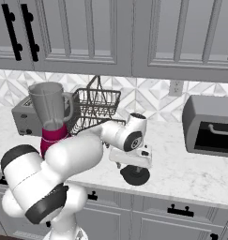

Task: Close the lid blender by securely placing the lid on top.

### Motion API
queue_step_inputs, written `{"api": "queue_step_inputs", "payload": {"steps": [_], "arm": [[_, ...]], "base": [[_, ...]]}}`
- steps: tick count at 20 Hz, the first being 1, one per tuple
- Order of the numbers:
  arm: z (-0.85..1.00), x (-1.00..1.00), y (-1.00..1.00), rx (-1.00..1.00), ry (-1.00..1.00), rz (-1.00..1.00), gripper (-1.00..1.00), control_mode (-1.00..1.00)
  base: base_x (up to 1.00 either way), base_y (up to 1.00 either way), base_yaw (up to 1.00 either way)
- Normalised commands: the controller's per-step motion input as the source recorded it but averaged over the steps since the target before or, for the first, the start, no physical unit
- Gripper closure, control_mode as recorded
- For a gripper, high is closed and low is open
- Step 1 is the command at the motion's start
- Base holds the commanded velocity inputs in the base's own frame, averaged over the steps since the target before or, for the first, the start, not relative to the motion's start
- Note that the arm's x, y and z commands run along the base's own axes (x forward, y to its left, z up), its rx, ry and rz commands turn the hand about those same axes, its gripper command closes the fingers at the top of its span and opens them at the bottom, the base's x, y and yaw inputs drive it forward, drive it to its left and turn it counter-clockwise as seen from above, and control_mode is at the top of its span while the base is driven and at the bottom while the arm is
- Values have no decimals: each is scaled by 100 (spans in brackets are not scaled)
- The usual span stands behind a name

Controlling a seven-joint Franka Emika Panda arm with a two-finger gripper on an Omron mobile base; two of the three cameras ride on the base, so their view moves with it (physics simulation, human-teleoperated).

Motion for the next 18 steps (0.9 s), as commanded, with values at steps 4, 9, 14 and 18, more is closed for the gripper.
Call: {"api": "queue_step_inputs", "payload": {"steps": [4, 9, 14, 18], "arm": [[-45, 25, -14, 0, 0, 0, -100, -100], [-32, 36, -3, 0, 0, 0, -100, -100], [-22, 22, -9, 0, 0, 0, -100, -100], [-32, 0, -8, 0, -1, 0, -100, -100]], "base": [[0, 0, 0], [0, 0, 0], [0, 0, 0], [0, 0, 0]]}}
